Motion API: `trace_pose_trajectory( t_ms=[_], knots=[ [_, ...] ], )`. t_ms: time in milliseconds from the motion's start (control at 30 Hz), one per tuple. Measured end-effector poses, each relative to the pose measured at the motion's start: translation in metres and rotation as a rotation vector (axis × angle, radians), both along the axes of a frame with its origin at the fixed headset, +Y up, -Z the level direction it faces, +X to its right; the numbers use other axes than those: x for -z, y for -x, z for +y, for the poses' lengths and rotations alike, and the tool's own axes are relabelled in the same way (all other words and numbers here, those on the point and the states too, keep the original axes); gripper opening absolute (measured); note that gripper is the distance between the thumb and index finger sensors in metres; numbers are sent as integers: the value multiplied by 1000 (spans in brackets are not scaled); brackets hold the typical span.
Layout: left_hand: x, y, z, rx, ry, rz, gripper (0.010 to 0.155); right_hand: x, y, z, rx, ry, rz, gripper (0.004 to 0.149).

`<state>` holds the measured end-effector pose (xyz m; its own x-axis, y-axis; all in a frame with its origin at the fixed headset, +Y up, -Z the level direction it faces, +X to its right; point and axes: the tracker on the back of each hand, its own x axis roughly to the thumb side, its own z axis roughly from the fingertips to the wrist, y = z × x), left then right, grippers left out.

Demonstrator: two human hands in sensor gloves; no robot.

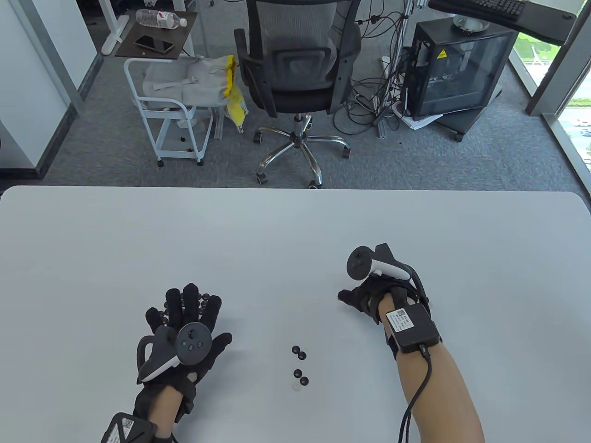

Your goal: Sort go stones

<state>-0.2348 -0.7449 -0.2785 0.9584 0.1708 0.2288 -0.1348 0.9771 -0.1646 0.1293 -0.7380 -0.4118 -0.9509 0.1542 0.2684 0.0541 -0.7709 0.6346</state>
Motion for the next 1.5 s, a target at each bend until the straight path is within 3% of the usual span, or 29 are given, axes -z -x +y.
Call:
trace_pose_trajectory(
  t_ms=[200, 433, 767, 967, 1267, 1500],
  knots=[
    [0, 0, 0, 0, -1, 0, 80, -46, 46, 8, 71, 71, 261, 70],
    [0, -1, 0, 7, 1, -1, 80, -104, 83, -7, 154, 194, 461, 69],
    [-1, -1, 0, 7, 4, -1, 80, -143, 95, -27, 91, 217, 588, 72],
    [-1, -1, 1, 2, 0, -1, 80, -154, 48, -21, 28, 181, 550, 68],
    [0, -2, 0, 9, 9, -5, 80, -116, -98, -21, 47, 136, 52, 64],
    [-1, -3, -1, 15, 14, -2, 80, -91, -122, -27, 77, 53, -61, 66]
  ],
)
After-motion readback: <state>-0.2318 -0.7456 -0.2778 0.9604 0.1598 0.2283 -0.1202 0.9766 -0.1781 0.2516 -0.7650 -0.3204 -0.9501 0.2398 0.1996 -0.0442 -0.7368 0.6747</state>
